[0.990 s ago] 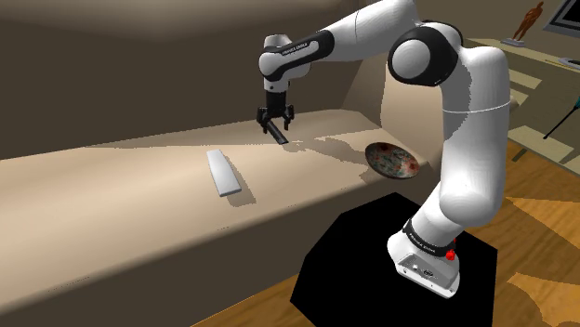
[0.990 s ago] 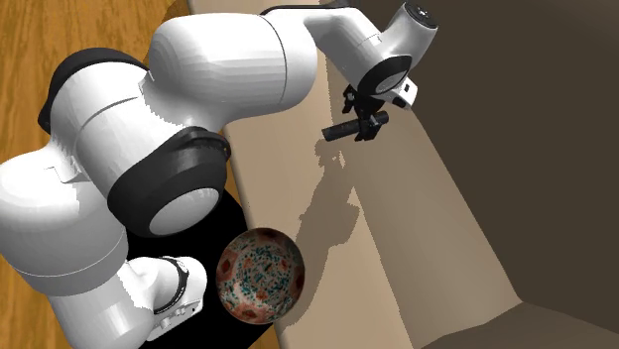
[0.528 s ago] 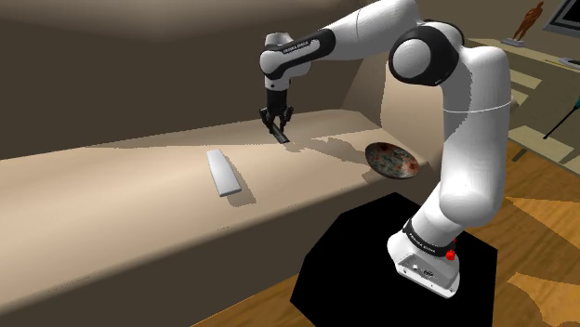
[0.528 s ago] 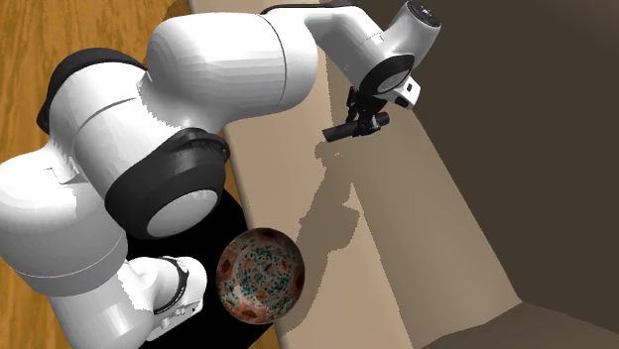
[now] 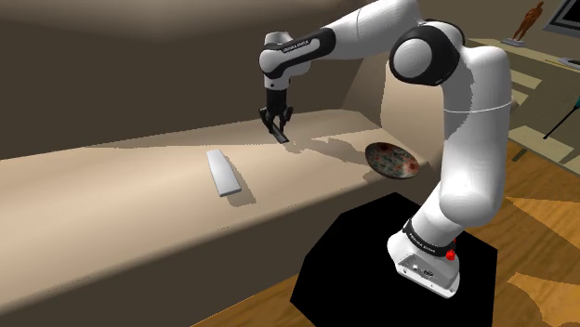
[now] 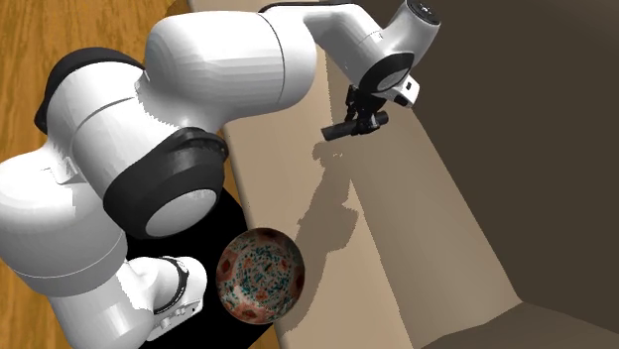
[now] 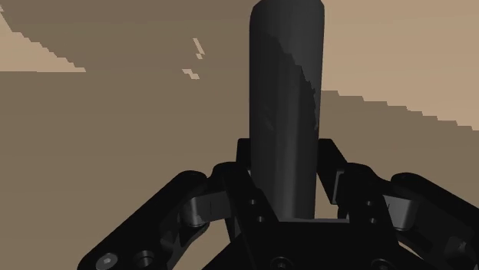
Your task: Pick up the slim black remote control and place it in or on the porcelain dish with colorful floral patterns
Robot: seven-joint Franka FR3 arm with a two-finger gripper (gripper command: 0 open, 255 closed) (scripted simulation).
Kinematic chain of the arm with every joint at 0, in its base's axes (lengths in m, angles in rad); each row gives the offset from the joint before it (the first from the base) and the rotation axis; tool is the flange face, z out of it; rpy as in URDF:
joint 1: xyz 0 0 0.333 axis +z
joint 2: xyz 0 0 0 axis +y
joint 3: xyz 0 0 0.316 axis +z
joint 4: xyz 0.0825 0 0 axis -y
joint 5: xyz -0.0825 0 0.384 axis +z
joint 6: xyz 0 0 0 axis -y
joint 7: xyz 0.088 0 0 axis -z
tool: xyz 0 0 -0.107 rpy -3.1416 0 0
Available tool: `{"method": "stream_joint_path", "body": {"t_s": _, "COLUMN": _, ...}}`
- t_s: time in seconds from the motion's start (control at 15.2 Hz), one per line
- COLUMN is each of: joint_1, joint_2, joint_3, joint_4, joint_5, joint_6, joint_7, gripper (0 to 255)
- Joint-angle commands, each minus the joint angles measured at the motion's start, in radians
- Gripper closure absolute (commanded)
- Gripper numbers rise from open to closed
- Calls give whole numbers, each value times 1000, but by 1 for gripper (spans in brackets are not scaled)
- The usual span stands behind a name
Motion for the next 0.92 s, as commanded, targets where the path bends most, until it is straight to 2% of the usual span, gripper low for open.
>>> {"method": "stream_joint_path", "body": {"t_s": 0.0, "joint_1": 1, "joint_2": -8, "joint_3": 1, "joint_4": 7, "joint_5": 0, "joint_6": -19, "joint_7": 3, "gripper": 255}}
{"method": "stream_joint_path", "body": {"t_s": 0.86, "joint_1": 0, "joint_2": -66, "joint_3": -1, "joint_4": 97, "joint_5": -6, "joint_6": -165, "joint_7": 16, "gripper": 255}}
